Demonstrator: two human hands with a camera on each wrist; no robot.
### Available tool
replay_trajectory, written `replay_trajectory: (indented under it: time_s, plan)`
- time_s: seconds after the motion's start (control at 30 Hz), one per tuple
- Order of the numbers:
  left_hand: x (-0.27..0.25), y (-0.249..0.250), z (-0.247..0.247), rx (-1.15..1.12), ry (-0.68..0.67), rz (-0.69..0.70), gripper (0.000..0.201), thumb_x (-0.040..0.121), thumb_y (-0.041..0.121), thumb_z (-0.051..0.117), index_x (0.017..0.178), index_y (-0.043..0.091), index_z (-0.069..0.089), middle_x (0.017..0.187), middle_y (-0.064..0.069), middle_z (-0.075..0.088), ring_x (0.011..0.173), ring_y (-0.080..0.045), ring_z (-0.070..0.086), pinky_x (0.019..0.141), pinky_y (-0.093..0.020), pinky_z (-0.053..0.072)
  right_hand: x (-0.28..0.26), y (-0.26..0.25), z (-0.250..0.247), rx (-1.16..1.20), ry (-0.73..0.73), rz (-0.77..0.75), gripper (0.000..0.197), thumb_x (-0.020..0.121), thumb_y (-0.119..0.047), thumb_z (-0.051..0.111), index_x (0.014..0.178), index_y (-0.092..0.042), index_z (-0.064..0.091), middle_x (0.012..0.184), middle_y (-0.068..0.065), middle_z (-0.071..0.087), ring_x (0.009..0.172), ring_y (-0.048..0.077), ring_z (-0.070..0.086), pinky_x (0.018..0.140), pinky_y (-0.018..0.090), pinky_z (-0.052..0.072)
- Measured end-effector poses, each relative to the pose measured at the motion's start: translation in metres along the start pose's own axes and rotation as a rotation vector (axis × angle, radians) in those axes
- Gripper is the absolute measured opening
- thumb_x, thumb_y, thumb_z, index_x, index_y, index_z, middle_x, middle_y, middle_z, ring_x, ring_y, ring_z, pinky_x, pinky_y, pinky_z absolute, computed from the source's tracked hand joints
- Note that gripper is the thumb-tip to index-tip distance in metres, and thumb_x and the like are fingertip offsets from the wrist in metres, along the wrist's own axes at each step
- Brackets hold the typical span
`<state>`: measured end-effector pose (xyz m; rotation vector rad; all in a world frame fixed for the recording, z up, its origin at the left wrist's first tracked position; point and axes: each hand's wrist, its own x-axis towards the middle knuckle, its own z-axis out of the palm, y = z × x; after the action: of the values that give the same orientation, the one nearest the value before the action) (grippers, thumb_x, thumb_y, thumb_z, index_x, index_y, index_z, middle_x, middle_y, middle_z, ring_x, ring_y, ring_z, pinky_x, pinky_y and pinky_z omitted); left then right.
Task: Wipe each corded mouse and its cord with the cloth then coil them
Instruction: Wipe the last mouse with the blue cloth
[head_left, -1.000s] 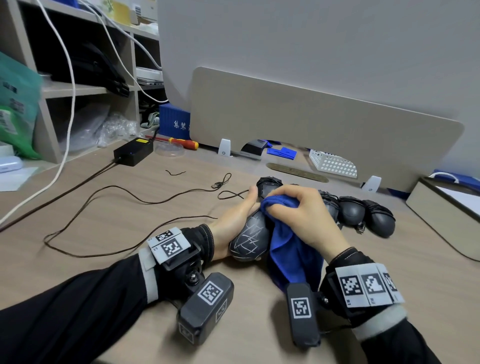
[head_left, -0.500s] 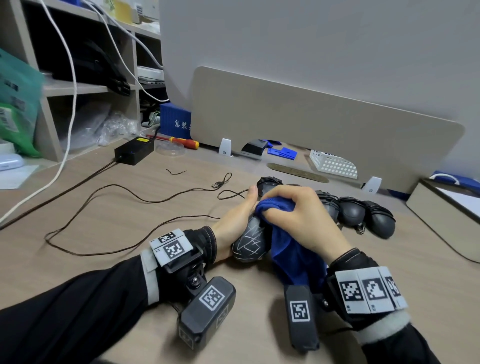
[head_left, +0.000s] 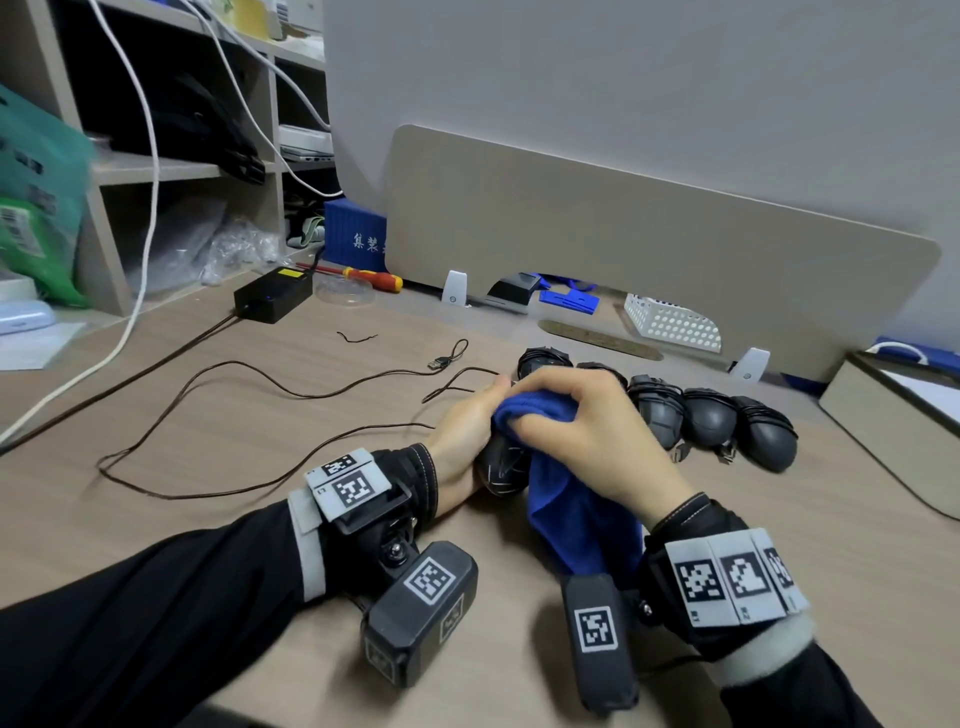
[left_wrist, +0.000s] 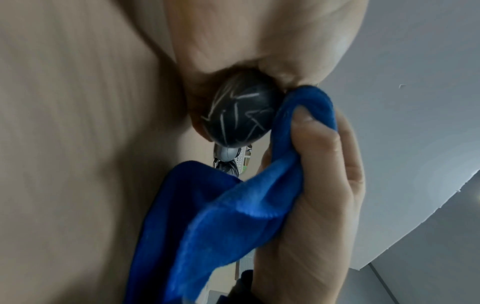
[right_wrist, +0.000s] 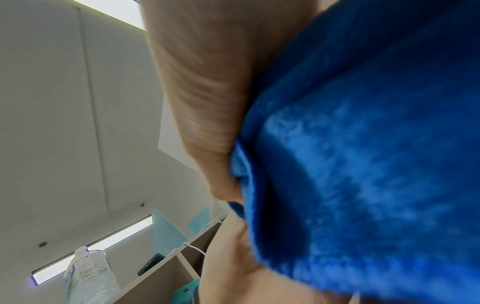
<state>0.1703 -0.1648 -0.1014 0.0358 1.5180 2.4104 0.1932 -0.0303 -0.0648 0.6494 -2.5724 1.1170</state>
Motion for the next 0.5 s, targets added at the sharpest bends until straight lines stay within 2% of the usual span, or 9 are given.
replay_trajectory:
  time_s: [0.07, 0.1, 0.13, 0.23, 0.27, 0.37, 0.43, 0.5]
  plan:
    - [-0.001, -0.001, 0.002, -0.022, 0.021, -0.010, 0.045, 0.107, 0.031, 0.039, 0.128, -0.003, 0.057, 0.108, -0.019, 0.067, 0.095, -0.024, 0.066, 0.085, -0.031, 0.055, 0.001, 0.005, -0.003, -0.043, 0.085, 0.028, 0.025, 0.070, -0.041, 0.059, 0.090, -0.033, 0.071, 0.085, -0.013, 0.072, 0.086, 0.013, 0.067, 0.079, 0.045, 0.055]
    - [-0.001, -0.001, 0.003, -0.028, 0.025, -0.015, 0.046, 0.107, 0.031, 0.039, 0.132, -0.004, 0.054, 0.112, -0.020, 0.065, 0.097, -0.025, 0.065, 0.085, -0.031, 0.054, 0.000, 0.005, -0.004, -0.048, 0.085, 0.024, 0.023, 0.070, -0.039, 0.060, 0.089, -0.033, 0.071, 0.084, -0.013, 0.072, 0.086, 0.012, 0.066, 0.078, 0.045, 0.055]
    - [-0.002, -0.001, 0.004, -0.038, 0.025, -0.013, 0.046, 0.107, 0.031, 0.038, 0.133, -0.005, 0.053, 0.110, -0.020, 0.066, 0.094, -0.024, 0.065, 0.082, -0.030, 0.055, -0.001, 0.003, -0.004, -0.038, 0.051, 0.003, 0.021, 0.071, -0.035, 0.061, 0.088, -0.032, 0.072, 0.083, -0.013, 0.072, 0.084, 0.011, 0.066, 0.078, 0.044, 0.055]
    - [0.001, -0.001, 0.000, -0.039, 0.006, -0.003, 0.046, 0.106, 0.033, 0.040, 0.124, -0.004, 0.060, 0.089, -0.012, 0.070, 0.076, -0.017, 0.068, 0.068, -0.024, 0.056, -0.004, -0.006, 0.001, 0.011, -0.067, -0.045, 0.023, 0.070, -0.026, 0.063, 0.090, -0.030, 0.074, 0.081, -0.011, 0.072, 0.080, 0.009, 0.067, 0.078, 0.041, 0.055]
    - [0.002, 0.000, -0.001, -0.041, 0.007, -0.011, 0.045, 0.106, 0.034, 0.040, 0.121, -0.003, 0.061, 0.088, -0.012, 0.071, 0.075, -0.017, 0.068, 0.067, -0.023, 0.056, -0.003, -0.005, 0.002, 0.019, -0.049, -0.039, 0.022, 0.071, -0.026, 0.063, 0.090, -0.029, 0.074, 0.081, -0.011, 0.072, 0.081, 0.010, 0.067, 0.078, 0.042, 0.055]
    - [0.004, -0.002, -0.002, -0.060, 0.020, -0.059, 0.050, 0.106, 0.038, 0.039, 0.128, -0.002, 0.059, 0.113, -0.022, 0.067, 0.094, -0.027, 0.066, 0.083, -0.033, 0.055, 0.000, 0.005, -0.001, 0.007, 0.080, -0.003, 0.018, 0.073, -0.026, 0.063, 0.088, -0.028, 0.073, 0.083, -0.011, 0.072, 0.083, 0.011, 0.066, 0.079, 0.044, 0.055]
    - [0.003, -0.001, -0.003, -0.097, 0.046, -0.098, 0.054, 0.104, 0.043, 0.040, 0.128, -0.002, 0.059, 0.109, -0.022, 0.066, 0.086, -0.027, 0.066, 0.075, -0.033, 0.055, -0.002, 0.005, -0.002, 0.013, 0.045, -0.020, 0.017, 0.073, -0.022, 0.064, 0.087, -0.026, 0.073, 0.081, -0.012, 0.071, 0.081, 0.008, 0.065, 0.078, 0.039, 0.055]
    - [0.005, 0.001, -0.006, -0.141, 0.059, -0.145, 0.055, 0.103, 0.048, 0.041, 0.121, 0.000, 0.062, 0.101, -0.021, 0.067, 0.075, -0.026, 0.066, 0.063, -0.029, 0.055, -0.004, -0.002, 0.001, 0.045, -0.073, -0.051, 0.019, 0.071, -0.016, 0.064, 0.087, -0.022, 0.073, 0.078, -0.013, 0.069, 0.075, 0.003, 0.062, 0.074, 0.027, 0.053]
